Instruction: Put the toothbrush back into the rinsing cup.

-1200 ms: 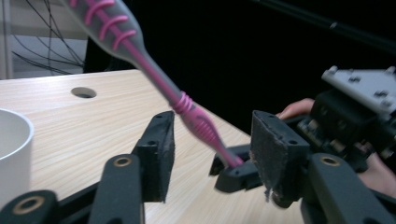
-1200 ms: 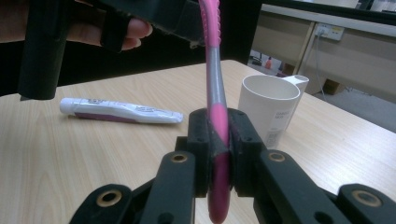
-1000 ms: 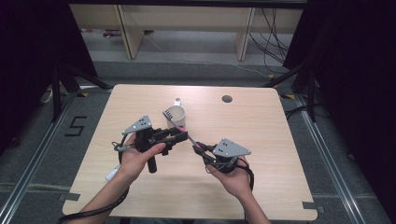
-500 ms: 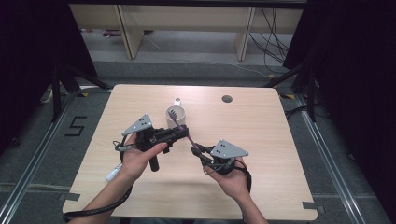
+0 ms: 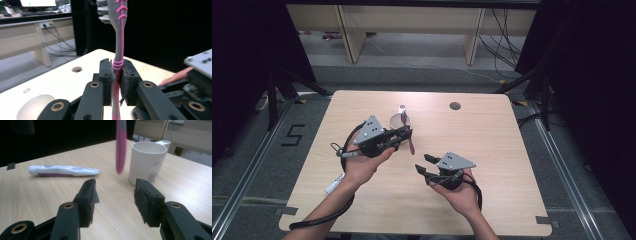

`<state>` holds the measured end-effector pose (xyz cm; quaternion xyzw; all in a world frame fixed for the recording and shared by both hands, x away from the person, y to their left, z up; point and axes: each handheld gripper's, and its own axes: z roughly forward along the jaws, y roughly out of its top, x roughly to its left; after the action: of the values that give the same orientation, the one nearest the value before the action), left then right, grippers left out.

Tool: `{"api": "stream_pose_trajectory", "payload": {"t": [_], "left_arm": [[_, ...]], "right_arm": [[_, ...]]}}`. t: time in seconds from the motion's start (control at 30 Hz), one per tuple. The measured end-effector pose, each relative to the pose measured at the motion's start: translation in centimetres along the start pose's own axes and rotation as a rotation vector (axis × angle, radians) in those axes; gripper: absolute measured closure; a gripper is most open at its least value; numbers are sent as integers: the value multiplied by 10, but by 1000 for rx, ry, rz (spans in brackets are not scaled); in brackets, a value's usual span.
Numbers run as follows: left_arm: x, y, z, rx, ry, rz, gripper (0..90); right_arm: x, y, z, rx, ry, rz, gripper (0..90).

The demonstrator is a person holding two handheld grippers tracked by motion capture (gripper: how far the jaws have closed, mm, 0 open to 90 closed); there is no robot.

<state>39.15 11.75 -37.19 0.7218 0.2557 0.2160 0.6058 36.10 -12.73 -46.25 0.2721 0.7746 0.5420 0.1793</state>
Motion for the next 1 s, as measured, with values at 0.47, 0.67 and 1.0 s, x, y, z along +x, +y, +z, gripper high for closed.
{"api": "stream_pose_trajectory", "payload": {"t": [0.47,0.67,1.0], "left_arm": [[19,1,-5,-11,86,16,802],[26,4,-5,-25,113,30,802],[38,7,-2,-22,152,49,802]], "right_arm": [[-20,-24,-23,8,-137,53,514],[-29,-30,-28,-8,-190,57,514],[-34,-35,-32,-19,-206,103,513]]}}
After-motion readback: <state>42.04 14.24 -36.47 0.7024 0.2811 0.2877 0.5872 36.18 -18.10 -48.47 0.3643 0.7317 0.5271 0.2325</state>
